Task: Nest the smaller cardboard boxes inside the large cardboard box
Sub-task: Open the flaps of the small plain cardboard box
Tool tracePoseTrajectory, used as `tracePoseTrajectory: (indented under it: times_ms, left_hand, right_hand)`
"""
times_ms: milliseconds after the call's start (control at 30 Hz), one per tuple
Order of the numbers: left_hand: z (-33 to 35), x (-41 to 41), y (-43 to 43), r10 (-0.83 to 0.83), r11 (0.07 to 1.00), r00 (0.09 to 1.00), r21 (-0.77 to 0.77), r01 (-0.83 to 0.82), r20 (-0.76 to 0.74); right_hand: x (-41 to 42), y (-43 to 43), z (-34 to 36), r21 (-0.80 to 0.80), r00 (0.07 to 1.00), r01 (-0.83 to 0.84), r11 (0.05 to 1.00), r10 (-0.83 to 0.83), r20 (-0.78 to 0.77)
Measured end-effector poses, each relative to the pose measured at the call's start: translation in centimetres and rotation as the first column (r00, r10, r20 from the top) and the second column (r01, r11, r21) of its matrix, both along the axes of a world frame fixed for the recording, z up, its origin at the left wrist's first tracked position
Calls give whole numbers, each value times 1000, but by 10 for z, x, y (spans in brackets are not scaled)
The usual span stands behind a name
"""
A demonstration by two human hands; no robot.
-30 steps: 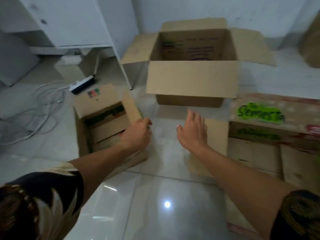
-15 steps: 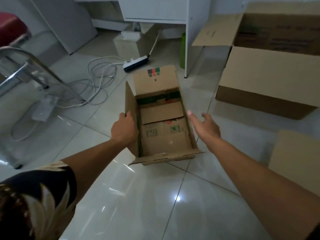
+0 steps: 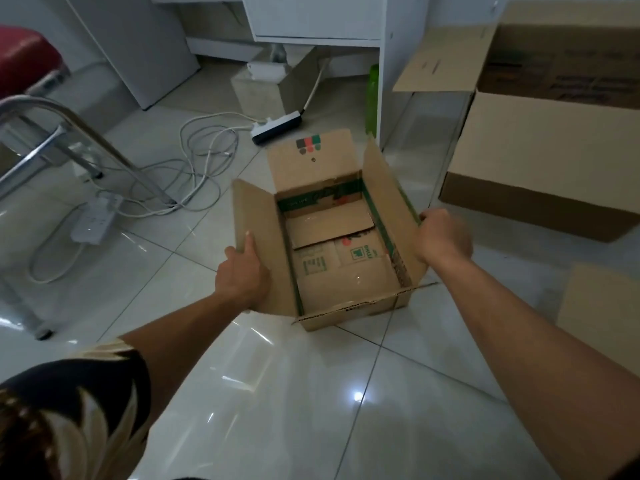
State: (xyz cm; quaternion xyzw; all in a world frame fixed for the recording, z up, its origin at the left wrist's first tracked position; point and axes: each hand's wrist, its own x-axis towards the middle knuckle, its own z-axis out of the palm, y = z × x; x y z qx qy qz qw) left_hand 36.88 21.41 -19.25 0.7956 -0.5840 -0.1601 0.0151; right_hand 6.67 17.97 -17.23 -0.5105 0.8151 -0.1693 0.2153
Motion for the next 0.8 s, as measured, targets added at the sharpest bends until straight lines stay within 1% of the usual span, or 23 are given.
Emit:
tracePoseTrajectory:
  times_ms: [33, 67, 100, 133, 167, 200, 233, 267, 300, 333, 367, 433, 467, 500, 567, 633, 700, 800]
  left_hand:
    - [-3, -1, 6, 8, 999, 998, 43, -11, 65]
    - [-7, -2, 11, -23, 997, 986, 75, 11, 166]
    - [-11, -2, 15, -87, 994, 956, 92, 64, 280]
    - [-15, 0, 15, -181, 983, 909, 93, 158, 376]
    - [-17, 3, 10, -301, 951, 839, 80, 298, 453]
    - [-19, 6, 2, -435, 882, 741, 74, 466, 512]
    - [-19, 9, -8, -575, 767, 607, 104, 633, 549]
    - [-17, 13, -20, -701, 625, 446, 178, 760, 556]
    - [-16, 14, -33, -793, 487, 286, 277, 828, 537]
    - [-15, 14, -46, -844, 389, 166, 370, 843, 510]
    - [-14, 12, -56, -868, 340, 99, 438, 832, 486]
    - [-18, 4, -68, -889, 298, 41, 510, 807, 455]
    - [-22, 1, -71, -896, 280, 23, 524, 805, 443]
    - [-26, 0, -71, -904, 268, 26, 519, 812, 426]
    - [-30, 2, -71, -925, 280, 108, 463, 841, 364]
    - [-31, -1, -68, -938, 300, 188, 409, 862, 292]
    - [-34, -11, -60, -946, 286, 201, 365, 886, 254]
    - [-42, -26, -44, -957, 240, 175, 291, 926, 233]
  right_hand:
    - [-5, 0, 0, -22, 997, 48, 999, -50, -57]
    - [-8, 1, 0, -39, 992, 82, 996, -86, -90]
    - [-11, 3, -2, -44, 989, 95, 995, -99, -112]
    - [-14, 5, -5, -38, 987, 90, 995, -94, -130]
    - [-16, 7, -8, -28, 986, 76, 997, -80, -147]
    - [-20, 8, -10, -16, 985, 63, 998, -64, -161]
    - [-23, 8, -12, 0, 985, 56, 998, -56, -165]
    - [-26, 7, -11, 30, 985, 54, 998, -49, -164]
    - [-29, 6, -10, 80, 986, 53, 995, -39, -165]
    - [-31, 6, -7, 137, 986, 45, 989, -22, -165]
    - [-32, 6, -5, 185, 987, 34, 982, -4, -162]
    - [-33, 8, -2, 237, 994, 20, 971, 6, -108]
    - [-33, 10, -2, 247, 998, 15, 969, 2, -66]
    - [-33, 12, -2, 256, 999, 10, 967, -2, -33]
    - [-31, 16, -4, 278, 1000, 16, 961, -17, 2]
    - [-28, 20, -6, 266, 995, 67, 962, -85, 56]
    - [-22, 23, -9, 207, 976, 155, 966, -182, 120]
    - [-19, 29, -12, 85, 940, 295, 952, -305, 154]
